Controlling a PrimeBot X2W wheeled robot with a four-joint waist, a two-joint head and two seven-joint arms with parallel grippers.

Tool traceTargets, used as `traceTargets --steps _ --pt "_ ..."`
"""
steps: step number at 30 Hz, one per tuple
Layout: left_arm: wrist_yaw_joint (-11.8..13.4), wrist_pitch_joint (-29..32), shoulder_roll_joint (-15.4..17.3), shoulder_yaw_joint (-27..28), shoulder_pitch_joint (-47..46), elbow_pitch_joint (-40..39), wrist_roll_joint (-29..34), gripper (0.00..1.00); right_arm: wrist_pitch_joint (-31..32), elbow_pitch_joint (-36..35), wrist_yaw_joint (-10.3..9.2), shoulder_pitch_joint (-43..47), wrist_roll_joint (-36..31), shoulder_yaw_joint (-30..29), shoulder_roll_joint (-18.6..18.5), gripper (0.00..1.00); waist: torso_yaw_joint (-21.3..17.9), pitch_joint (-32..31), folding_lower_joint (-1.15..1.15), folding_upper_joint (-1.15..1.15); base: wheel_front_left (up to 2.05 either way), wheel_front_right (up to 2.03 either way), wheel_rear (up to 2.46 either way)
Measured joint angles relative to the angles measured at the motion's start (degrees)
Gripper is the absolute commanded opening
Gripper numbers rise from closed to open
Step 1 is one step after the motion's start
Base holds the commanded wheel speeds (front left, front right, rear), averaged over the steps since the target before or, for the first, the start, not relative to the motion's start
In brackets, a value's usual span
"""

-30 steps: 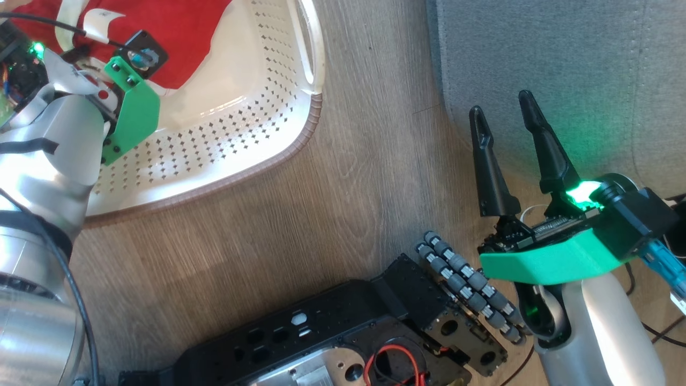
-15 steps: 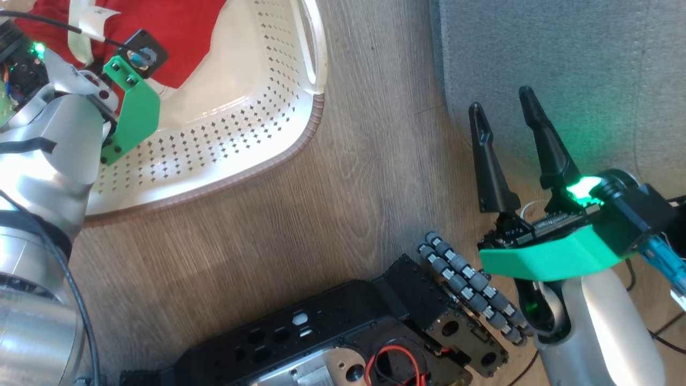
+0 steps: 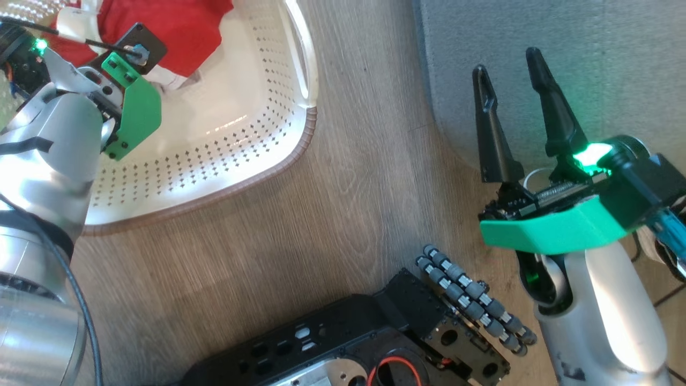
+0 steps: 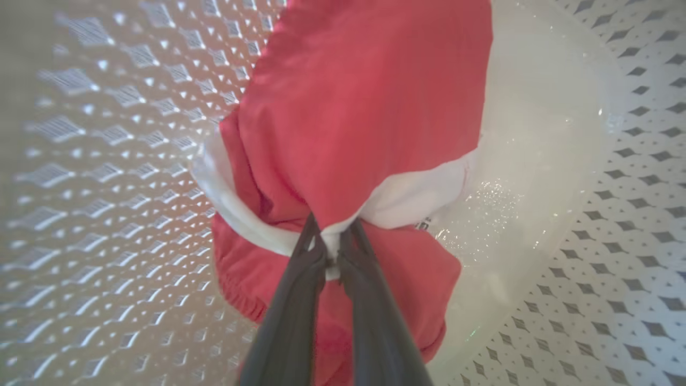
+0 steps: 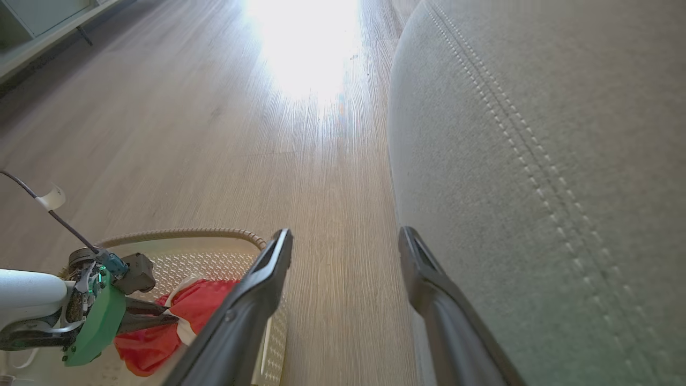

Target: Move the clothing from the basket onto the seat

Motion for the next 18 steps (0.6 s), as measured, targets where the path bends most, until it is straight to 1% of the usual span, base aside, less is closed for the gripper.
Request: traceTargets --steps 2,5,9,13,16,17,18 --pt "0.4 -1.3 0.0 0.1 0.1 0.0 -0.6 0.00 0.0 0.6 0.00 -0.9 0.0 0.1 0.0 1.00 -0.1 -1.0 0.00 0.00 0.00 0.00 0.00" --pt "1.3 -5.1 -0.2 0.3 0.3 0.0 -1.4 0.00 0.0 1.7 0.00 -1.7 -0.7 0.2 0.0 1.00 -0.2 -2.9 0.00 0.00 0.00 0.00 0.00" --pt "1.9 -9.2 -2.5 0.7 3.3 -0.1 -2.9 0.00 0.0 3.0 0.00 -1.9 -2.4 -0.7 0.0 1.00 0.7 -6.7 0.00 0.00 0.00 0.00 0.00" --pt "2.3 -10.5 -4.4 1.4 7.6 -0.9 -4.8 0.00 0.0 4.7 0.00 -1.8 -4.2 -1.5 0.0 1.00 2.2 -11.3 0.00 0.00 0.00 0.00 0.00" --pt "2.4 -10.7 -5.3 2.0 10.3 -3.5 -6.6 0.00 0.0 5.8 0.00 -1.2 -5.1 -1.8 0.0 1.00 3.5 -15.1 0.00 0.00 0.00 0.00 0.00" --pt "2.4 -10.7 -5.4 2.8 12.7 -7.7 -8.1 0.00 0.0 6.8 0.00 -0.2 -5.1 -1.9 0.0 1.00 4.2 -17.8 0.00 0.00 0.00 0.00 0.00" --pt "2.4 -10.8 -5.4 3.0 13.9 -9.6 -8.4 0.00 0.0 7.3 0.00 0.5 -5.2 -2.0 0.0 1.00 4.6 -19.3 0.00 0.00 0.00 0.00 0.00"
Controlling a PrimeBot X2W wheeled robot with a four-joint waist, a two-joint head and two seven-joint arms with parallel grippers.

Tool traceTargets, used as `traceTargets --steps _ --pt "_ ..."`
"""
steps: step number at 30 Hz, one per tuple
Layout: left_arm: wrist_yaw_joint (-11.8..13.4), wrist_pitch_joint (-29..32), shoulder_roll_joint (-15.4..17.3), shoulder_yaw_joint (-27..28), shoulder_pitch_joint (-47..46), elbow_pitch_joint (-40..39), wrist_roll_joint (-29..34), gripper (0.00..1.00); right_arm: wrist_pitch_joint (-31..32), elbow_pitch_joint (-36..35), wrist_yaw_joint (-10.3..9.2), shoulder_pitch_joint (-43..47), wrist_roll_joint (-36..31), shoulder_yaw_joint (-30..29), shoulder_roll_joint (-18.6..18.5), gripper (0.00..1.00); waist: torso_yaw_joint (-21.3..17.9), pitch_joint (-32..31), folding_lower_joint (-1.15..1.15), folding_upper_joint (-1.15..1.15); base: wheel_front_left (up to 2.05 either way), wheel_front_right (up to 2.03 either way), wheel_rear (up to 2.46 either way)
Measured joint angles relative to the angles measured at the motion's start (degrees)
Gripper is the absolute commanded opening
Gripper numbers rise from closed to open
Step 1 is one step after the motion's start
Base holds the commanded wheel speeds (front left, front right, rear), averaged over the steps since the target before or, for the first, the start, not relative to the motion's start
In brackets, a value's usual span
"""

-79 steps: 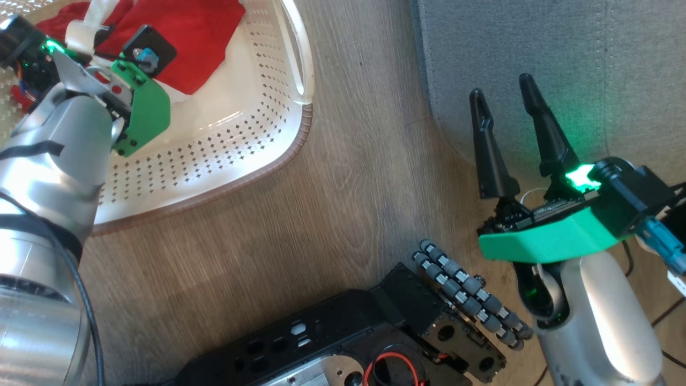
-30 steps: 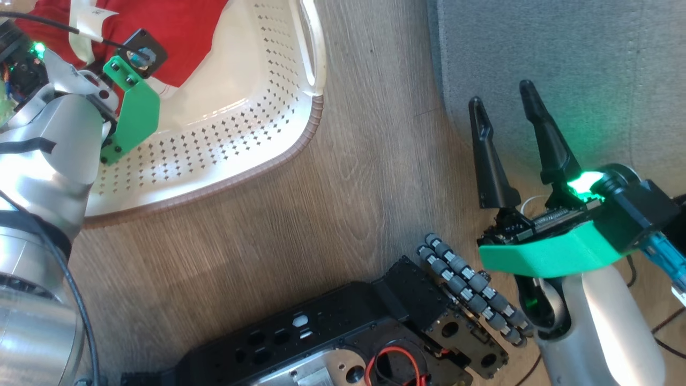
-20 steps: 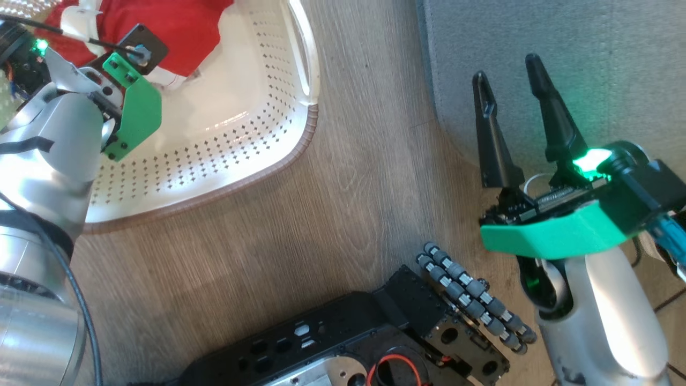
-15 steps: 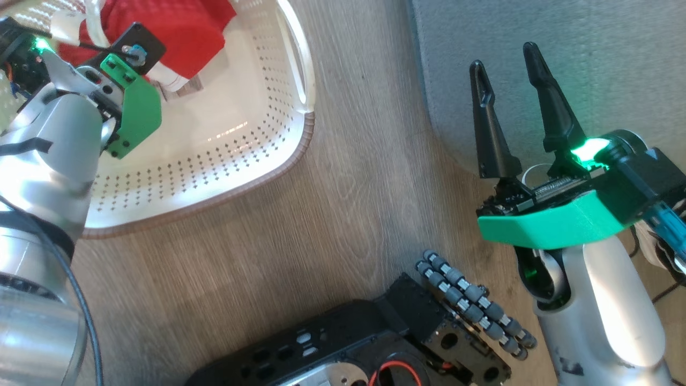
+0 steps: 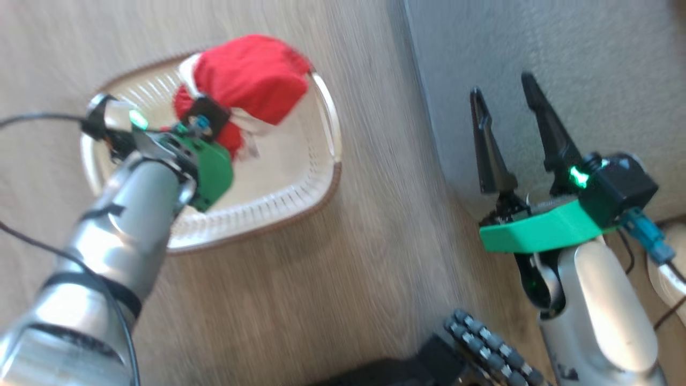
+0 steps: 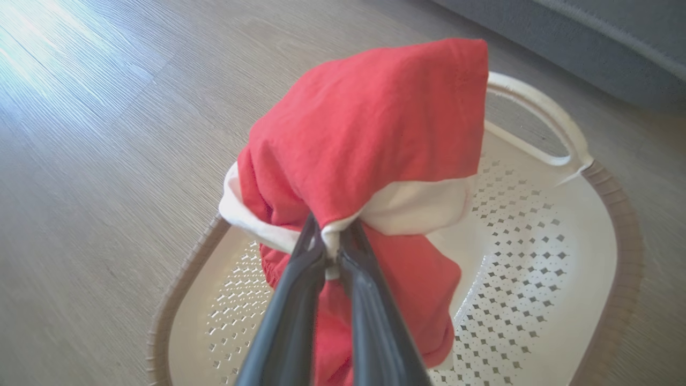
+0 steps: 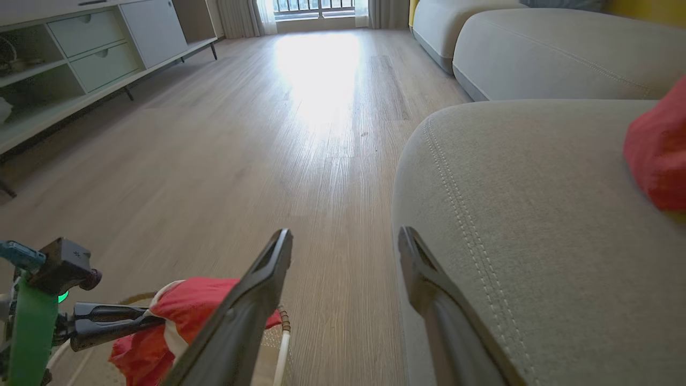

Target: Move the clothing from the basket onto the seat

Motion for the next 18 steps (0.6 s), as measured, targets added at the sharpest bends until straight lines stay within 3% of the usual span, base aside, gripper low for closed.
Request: traceTargets --steps 9,18 --pt "1.1 0.0 -0.3 3.0 10.9 -13.9 -4.4 0.00 0.0 2.8 0.00 3.8 -1.8 -0.6 0.0 1.00 3.5 -11.0 0.00 0.00 0.00 0.00 0.00" --pt "4.4 0.0 0.1 9.7 21.6 -30.9 -6.5 0.00 0.0 4.4 0.00 8.7 -2.8 -1.3 0.0 1.00 6.6 -22.6 0.00 0.00 0.00 0.00 0.00"
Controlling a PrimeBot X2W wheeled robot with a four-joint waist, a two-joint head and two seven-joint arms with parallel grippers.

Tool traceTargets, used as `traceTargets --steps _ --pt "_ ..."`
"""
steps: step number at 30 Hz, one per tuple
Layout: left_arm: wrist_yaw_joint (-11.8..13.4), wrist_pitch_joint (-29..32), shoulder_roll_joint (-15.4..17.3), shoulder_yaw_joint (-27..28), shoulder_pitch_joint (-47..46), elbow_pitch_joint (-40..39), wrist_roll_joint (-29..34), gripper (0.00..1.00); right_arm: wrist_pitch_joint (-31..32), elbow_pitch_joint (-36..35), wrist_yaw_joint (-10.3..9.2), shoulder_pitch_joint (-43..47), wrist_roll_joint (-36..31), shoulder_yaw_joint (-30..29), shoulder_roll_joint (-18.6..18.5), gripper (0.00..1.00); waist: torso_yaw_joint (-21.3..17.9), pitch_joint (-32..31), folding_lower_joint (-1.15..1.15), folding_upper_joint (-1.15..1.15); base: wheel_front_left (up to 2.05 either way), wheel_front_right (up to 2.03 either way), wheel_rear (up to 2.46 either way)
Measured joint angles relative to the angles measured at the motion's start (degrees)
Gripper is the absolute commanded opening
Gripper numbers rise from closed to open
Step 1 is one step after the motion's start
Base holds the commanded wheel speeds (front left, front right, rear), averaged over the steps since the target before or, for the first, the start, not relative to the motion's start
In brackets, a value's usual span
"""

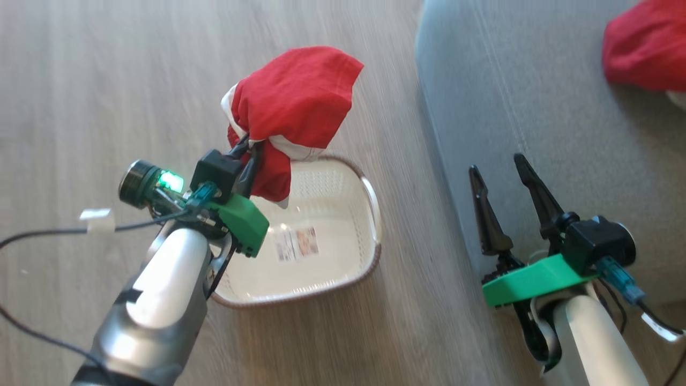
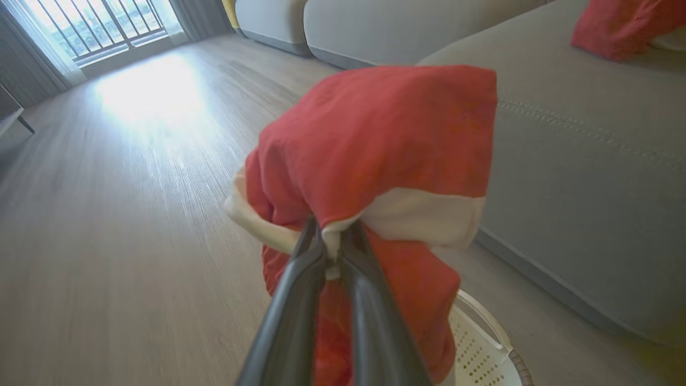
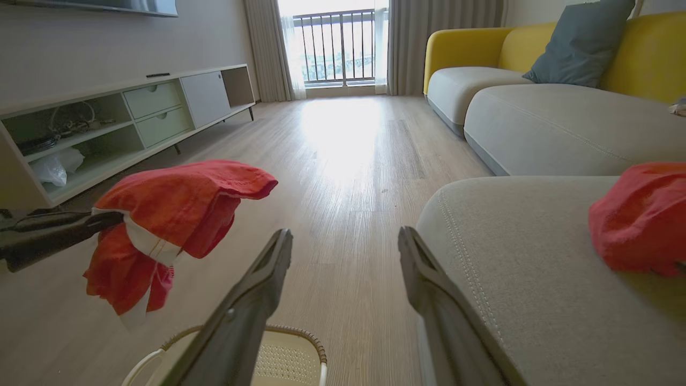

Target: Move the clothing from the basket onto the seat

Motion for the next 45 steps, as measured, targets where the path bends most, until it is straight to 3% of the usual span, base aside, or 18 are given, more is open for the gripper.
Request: traceTargets --steps 11,24,33,45 --pt "2.1 -0.2 -0.8 8.4 9.3 -19.1 0.5 0.00 0.0 0.0 0.00 5.1 -0.1 -1.6 -1.0 1.00 3.7 -9.7 0.00 0.00 0.00 0.00 0.00" --pt "1.6 -0.5 -4.8 16.4 15.1 -40.3 1.1 0.00 0.0 -0.8 0.00 8.5 0.4 -1.9 -1.3 1.00 7.1 -14.5 0.00 0.00 0.00 0.00 0.00" --pt "-1.1 -0.5 -5.5 11.1 15.5 -46.2 2.7 0.00 0.0 -0.9 0.00 8.8 0.4 -1.6 -1.3 1.00 7.9 -15.1 0.00 0.00 0.00 0.00 0.00" --pt "-3.4 -0.5 -5.5 1.7 19.6 -42.3 4.7 0.00 0.0 -1.7 0.00 8.9 0.4 -1.5 -1.3 1.00 7.9 -14.7 0.00 0.00 0.00 0.00 0.00"
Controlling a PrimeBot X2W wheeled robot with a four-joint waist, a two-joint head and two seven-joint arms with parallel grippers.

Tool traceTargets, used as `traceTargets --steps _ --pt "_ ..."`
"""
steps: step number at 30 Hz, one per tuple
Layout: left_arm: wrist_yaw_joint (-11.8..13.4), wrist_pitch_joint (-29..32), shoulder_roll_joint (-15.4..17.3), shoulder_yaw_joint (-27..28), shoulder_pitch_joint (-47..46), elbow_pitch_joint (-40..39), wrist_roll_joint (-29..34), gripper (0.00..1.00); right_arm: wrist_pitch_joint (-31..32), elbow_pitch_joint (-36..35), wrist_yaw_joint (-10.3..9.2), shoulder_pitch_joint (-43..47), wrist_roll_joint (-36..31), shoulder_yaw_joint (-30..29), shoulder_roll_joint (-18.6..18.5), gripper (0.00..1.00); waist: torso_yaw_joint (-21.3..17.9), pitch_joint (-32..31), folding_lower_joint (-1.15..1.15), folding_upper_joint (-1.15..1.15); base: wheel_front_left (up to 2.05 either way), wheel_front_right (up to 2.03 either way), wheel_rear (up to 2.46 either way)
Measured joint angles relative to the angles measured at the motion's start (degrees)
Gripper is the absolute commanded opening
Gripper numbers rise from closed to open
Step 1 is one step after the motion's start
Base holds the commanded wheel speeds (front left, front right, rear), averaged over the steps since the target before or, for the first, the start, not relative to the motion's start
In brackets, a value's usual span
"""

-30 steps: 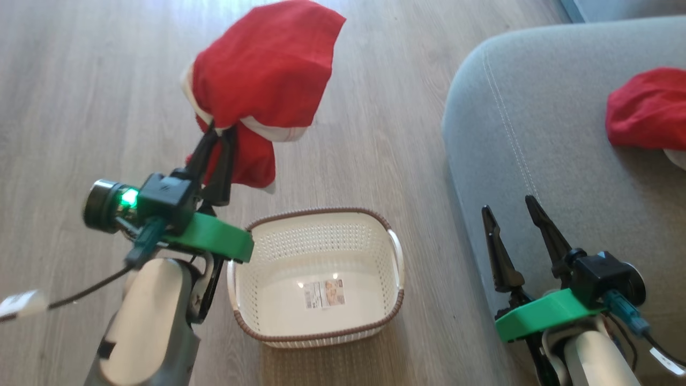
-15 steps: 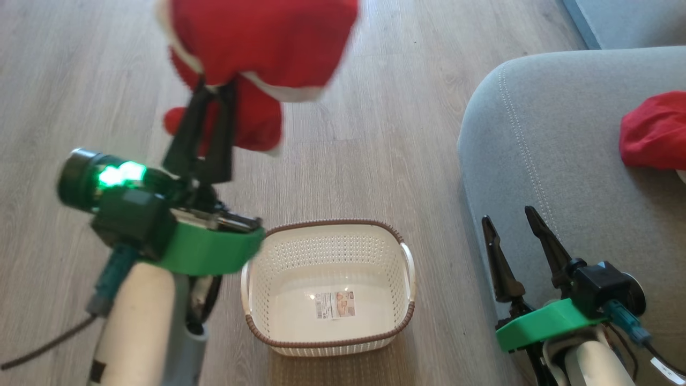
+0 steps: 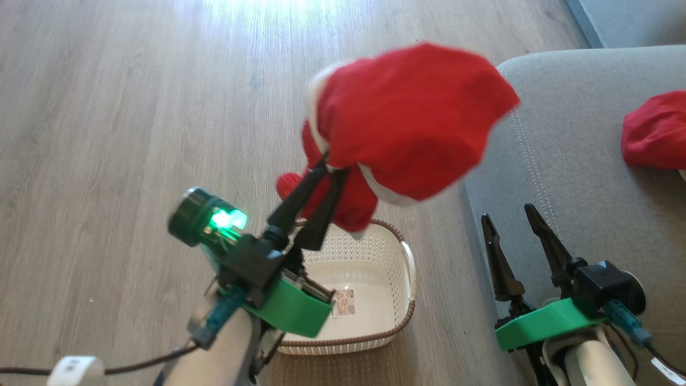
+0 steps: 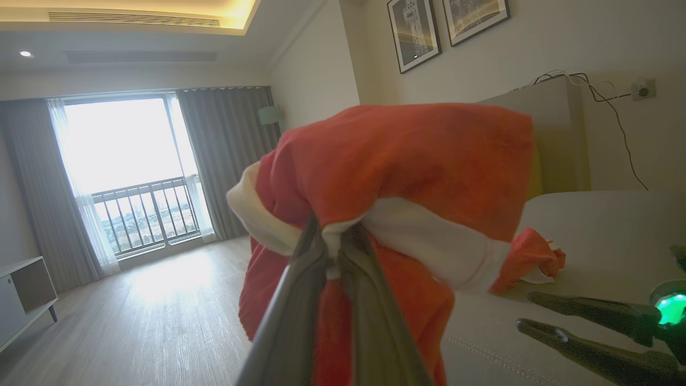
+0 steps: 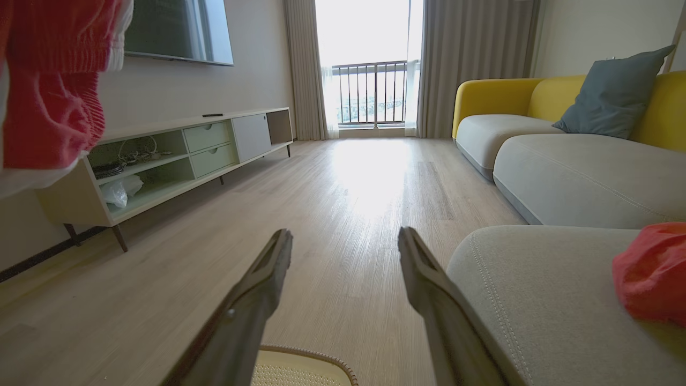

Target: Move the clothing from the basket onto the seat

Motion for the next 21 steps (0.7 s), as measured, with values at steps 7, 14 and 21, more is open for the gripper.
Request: traceTargets --steps 7,14,21 --pt "0.0 0.0 0.0 -2.6 0.3 0.2 0.5 0.00 0.0 -0.2 0.00 0.1 0.0 0.2 0.0 1.00 -0.6 0.6 0.00 0.00 0.00 0.00 0.00" --pt "0.0 0.0 0.0 -3.6 0.3 0.3 0.9 0.00 0.0 -0.2 0.00 0.1 0.0 0.6 0.0 1.00 -1.0 1.2 0.00 0.00 0.00 0.00 0.00" --pt "0.1 0.0 0.0 -3.3 0.2 0.7 0.9 0.00 0.0 -1.8 0.00 0.1 4.4 3.0 -1.2 1.00 -1.3 1.4 0.00 0.00 0.00 0.00 0.00"
